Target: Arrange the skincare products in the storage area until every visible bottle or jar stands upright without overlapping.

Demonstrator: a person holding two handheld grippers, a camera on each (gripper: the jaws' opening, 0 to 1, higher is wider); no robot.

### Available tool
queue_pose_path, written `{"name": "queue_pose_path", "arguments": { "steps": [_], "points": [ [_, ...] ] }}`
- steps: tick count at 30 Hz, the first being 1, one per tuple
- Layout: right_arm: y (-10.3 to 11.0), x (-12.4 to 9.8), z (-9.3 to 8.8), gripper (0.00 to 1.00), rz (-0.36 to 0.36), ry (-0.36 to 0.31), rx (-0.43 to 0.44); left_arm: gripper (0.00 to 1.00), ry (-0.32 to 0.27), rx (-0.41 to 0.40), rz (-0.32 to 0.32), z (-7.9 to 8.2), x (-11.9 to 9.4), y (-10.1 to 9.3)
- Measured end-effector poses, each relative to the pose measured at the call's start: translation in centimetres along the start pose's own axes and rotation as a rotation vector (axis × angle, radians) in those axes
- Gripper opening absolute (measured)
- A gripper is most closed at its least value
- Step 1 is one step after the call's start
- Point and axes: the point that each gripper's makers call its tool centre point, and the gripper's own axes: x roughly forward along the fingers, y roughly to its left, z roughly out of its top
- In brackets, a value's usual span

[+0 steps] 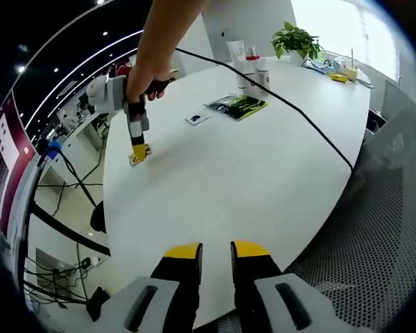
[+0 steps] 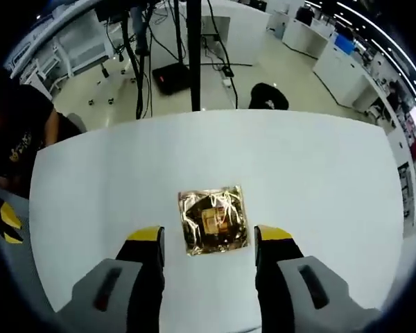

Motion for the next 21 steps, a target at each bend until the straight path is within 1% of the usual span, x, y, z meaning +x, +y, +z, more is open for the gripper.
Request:
{"name": "queue_pose_path", "arguments": {
  "steps": [1, 2, 3, 4, 5, 6, 7, 8, 9, 10, 11, 12, 13, 15, 16, 17, 18, 19, 21],
  "points": [
    [-0.2, 0.2, -0.3, 0.49, 0.01, 0.038, -0.035, 0.18, -0.001, 0.0, 0.0, 0.0, 0.0, 0.0],
    [-0.2, 0.4, -0.5, 0.46, 0.025, 0.067, -0.052, 0.18, 0.0, -0.002, 0.001, 0.0, 0.0, 0.0],
    [0.6, 0.1, -0.9, 0.43, 0.071, 0.092, -0.066, 0.18, 0.001, -0.004, 0.0, -0.1, 0.0, 0.0],
    [1.0, 0.1, -0.7, 0.4, 0.096, 0.091, -0.051, 0.17, 0.001, -0.004, 0.0, -0.1, 0.0, 0.0],
    [0.6, -0.2, -0.5, 0.4, 0.063, 0.104, -0.059, 0.17, -0.002, 0.0, -0.001, 0.0, 0.0, 0.0],
    [0.8, -0.1, -0.5, 0.39, 0.086, 0.131, -0.117, 0.17, -0.002, 0.001, -0.002, 0.0, 0.0, -0.1],
    [0.8, -0.1, -0.6, 0.39, 0.088, 0.136, -0.124, 0.17, 0.0, 0.001, -0.003, -0.1, 0.1, -0.1],
    [0.9, -0.2, -0.6, 0.38, 0.092, 0.165, -0.146, 0.17, 0.006, 0.005, -0.005, -0.2, 0.1, -0.2],
    [1.1, -0.2, -0.5, 0.38, 0.095, 0.179, -0.158, 0.17, 0.009, 0.007, -0.006, -0.2, 0.1, -0.2],
    [1.2, -0.2, -0.4, 0.4, 0.093, 0.185, -0.163, 0.17, 0.009, 0.008, -0.006, -0.2, 0.2, -0.2],
    [1.0, 0.0, 0.0, 0.45, 0.087, 0.186, -0.202, 0.17, 0.01, 0.007, -0.007, -0.3, 0.2, -0.2],
    [1.3, 0.1, 0.4, 0.5, 0.093, 0.174, -0.202, 0.17, 0.011, 0.007, -0.008, -0.3, 0.2, -0.2],
    [1.7, 0.1, 0.7, 0.53, 0.112, 0.165, -0.211, 0.17, 0.011, 0.007, -0.007, -0.3, 0.1, -0.2],
    [2.2, 0.0, 0.7, 0.53, 0.132, 0.177, -0.236, 0.17, 0.013, 0.007, -0.009, -0.3, 0.1, -0.2],
    [2.2, 0.1, 0.5, 0.49, 0.125, 0.196, -0.259, 0.17, 0.014, 0.01, -0.01, -0.3, 0.1, -0.2],
    [2.1, 0.1, 0.3, 0.45, 0.122, 0.214, -0.263, 0.17, 0.014, 0.01, -0.01, -0.3, 0.1, -0.3],
    [1.8, 0.2, 0.8, 0.45, 0.109, 0.189, -0.297, 0.17, 0.014, 0.009, -0.01, -0.3, 0.1, -0.3],
    [2.0, 0.1, 0.5, 0.44, 0.112, 0.199, -0.244, 0.17, 0.014, 0.009, -0.01, -0.3, 0.1, -0.3],
    [2.2, 0.1, 0.5, 0.42, 0.11, 0.193, -0.238, 0.17, 0.016, 0.01, -0.011, -0.4, 0.0, -0.3]
  ]
}}
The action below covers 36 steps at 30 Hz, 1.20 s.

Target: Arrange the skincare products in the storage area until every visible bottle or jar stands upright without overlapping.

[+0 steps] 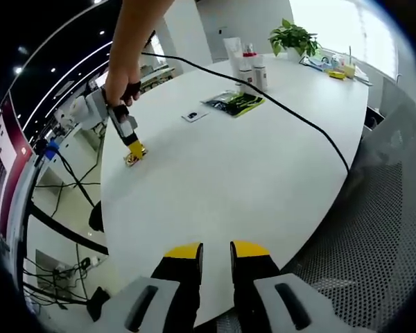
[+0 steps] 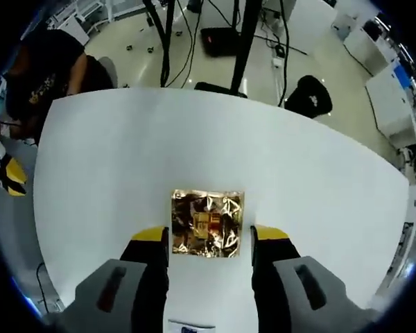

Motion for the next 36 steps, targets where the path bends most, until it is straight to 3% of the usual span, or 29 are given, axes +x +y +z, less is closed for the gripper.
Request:
{"name": "queue_pose_path", "arguments": {
  "steps": [6, 11, 15, 19, 24, 27, 30, 36],
  "points": [
    [0.9, 0.0, 0.0, 0.33, 0.001, -0.047, -0.011, 0.17, 0.001, 0.004, -0.001, 0.0, 0.1, 0.0],
    [1.6, -0.2, 0.1, 0.27, 0.003, -0.047, -0.003, 0.17, 0.005, 0.004, 0.001, -0.1, 0.1, 0.0],
    [2.7, -0.3, -0.2, 0.11, 0.011, -0.02, -0.032, 0.17, 0.009, 0.005, 0.003, -0.1, 0.1, 0.1],
    [2.2, -0.3, -0.7, 0.03, -0.003, -0.023, -0.036, 0.17, 0.01, 0.004, 0.006, -0.1, 0.0, 0.1],
    [3.7, -1.3, -0.7, 0.02, -0.003, -0.117, 0.048, 0.17, 0.011, -0.005, 0.006, -0.1, 0.0, 0.2],
    [6.3, -3.2, -0.3, 0.02, 0.014, -0.238, 0.107, 0.17, 0.011, -0.007, 0.003, -0.1, 0.1, 0.1],
    [9.8, -5.0, -1.6, 0.02, 0.021, -0.299, 0.173, 0.17, 0.005, -0.011, 0.001, 0.1, 0.1, 0.1],
    [18.7, -7.1, -6.4, 0.01, 0.0, -0.375, 0.25, 0.18, -0.009, -0.019, -0.013, 0.3, 0.2, -0.3]
  ]
}}
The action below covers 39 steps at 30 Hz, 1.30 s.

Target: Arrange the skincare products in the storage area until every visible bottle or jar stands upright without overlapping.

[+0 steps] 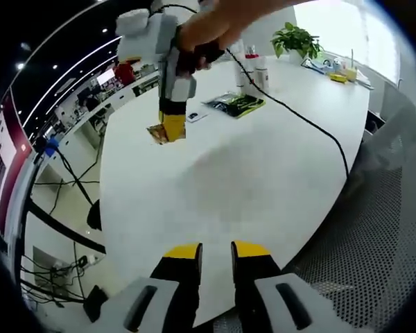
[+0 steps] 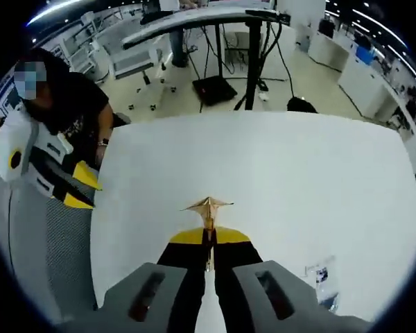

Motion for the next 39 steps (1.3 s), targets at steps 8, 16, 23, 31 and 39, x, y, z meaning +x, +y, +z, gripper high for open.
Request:
{"name": "queue_pose_path", "arguments": {
  "steps": [8, 16, 23, 31, 39],
  "points": [
    [7.2, -3.7, -4.1, 0.02, -0.059, -0.083, 0.114, 0.2, -0.049, -0.016, -0.016, 0.9, -0.4, -0.4],
    [9.6, -7.3, -4.0, 0.02, -0.163, -0.212, 0.189, 0.22, -0.208, -0.118, -0.1, 3.7, -1.7, -1.2],
    [9.8, -9.8, -4.6, 0.02, -0.242, -0.275, 0.215, 0.32, -0.385, -0.268, -0.192, 7.3, -4.5, -1.0],
    [11.8, -10.7, -5.5, 0.02, -0.272, -0.293, 0.205, 0.42, -0.549, -0.42, -0.488, 12.1, -8.0, -5.8],
    [13.2, -10.9, -5.2, 0.02, -0.271, -0.284, 0.185, 0.26, -0.516, -0.33, -0.615, 12.4, -7.8, -11.0]
  ]
}}
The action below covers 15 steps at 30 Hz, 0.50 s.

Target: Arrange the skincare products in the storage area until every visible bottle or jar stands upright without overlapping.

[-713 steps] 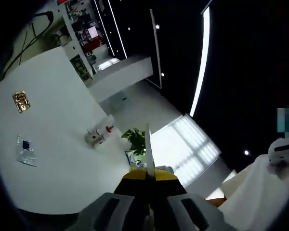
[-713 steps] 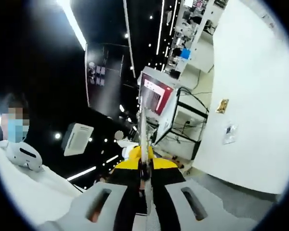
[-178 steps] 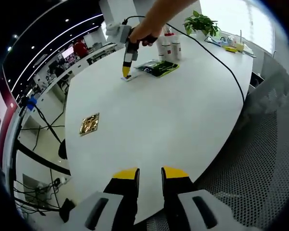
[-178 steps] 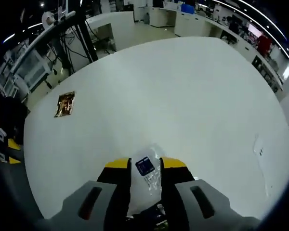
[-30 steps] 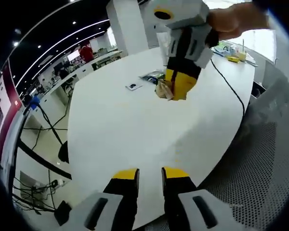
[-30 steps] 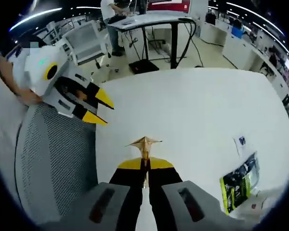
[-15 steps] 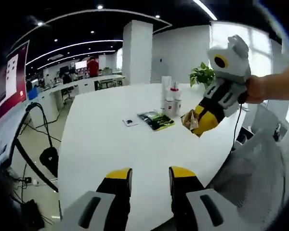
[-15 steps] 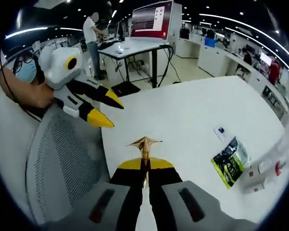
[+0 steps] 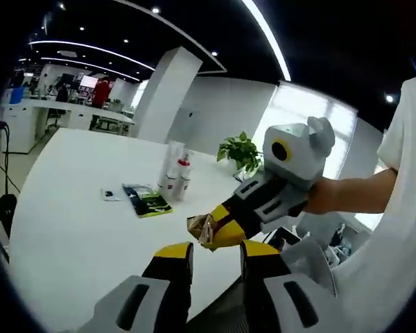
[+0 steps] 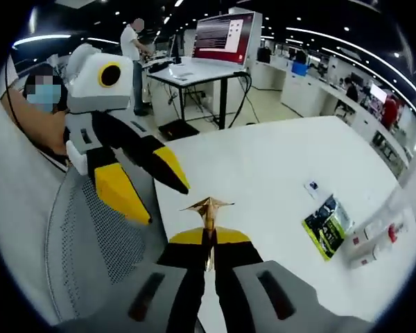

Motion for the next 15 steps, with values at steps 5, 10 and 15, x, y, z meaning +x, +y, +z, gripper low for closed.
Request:
{"name": "queue_pose_path", "arguments": {
  "steps": [5, 10, 15],
  "points": [
    [1.7, 0.4, -0.2, 0.02, 0.032, 0.024, -0.042, 0.23, 0.001, 0.006, 0.009, -0.2, -0.1, 0.1],
    [2.4, 0.9, -0.5, 0.02, 0.047, 0.067, -0.117, 0.11, 0.019, 0.035, 0.02, -0.7, -0.2, 0.2],
    [2.5, 1.2, -0.6, 0.04, 0.056, 0.094, -0.165, 0.06, 0.02, 0.017, 0.03, -0.7, -0.4, 0.8]
  ]
}}
